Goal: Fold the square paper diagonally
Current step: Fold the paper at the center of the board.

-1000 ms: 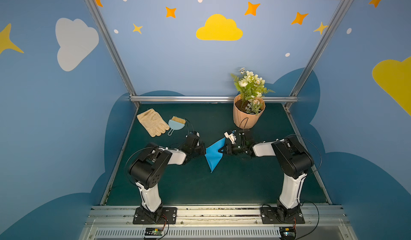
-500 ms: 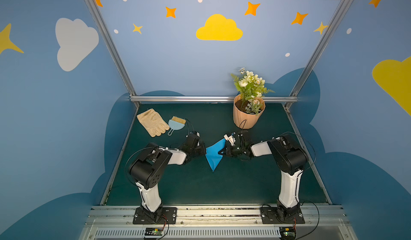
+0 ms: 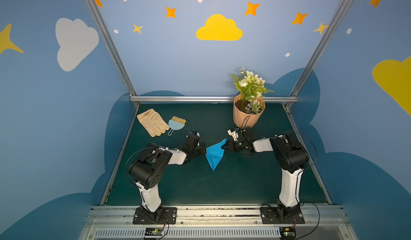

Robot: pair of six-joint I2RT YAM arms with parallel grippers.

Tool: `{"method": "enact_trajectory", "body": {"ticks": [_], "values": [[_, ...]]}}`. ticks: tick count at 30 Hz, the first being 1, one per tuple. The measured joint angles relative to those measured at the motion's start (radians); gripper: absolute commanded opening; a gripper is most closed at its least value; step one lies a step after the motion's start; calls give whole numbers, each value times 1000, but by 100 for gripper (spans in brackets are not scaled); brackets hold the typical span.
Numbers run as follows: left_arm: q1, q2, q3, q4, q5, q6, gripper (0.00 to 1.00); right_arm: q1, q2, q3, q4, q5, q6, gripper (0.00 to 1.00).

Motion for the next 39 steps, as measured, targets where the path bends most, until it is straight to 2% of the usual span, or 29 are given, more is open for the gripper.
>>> {"method": "enact_trajectory", "body": {"ticks": [12,27,33,39], "values": [[0,0,0,-1,-4,0,2,-53,43,106,-100,34,-76,2],[-2,0,0,-1,-8,0,2,-105,63,165,-161,58,-120,2],[-2,0,0,-1,-9,0,2,-106,53,143,-134,60,-123,2],[-2,-1,0,-2,-11,0,2,-117,-45,24,-74,79,-96,3]]}}
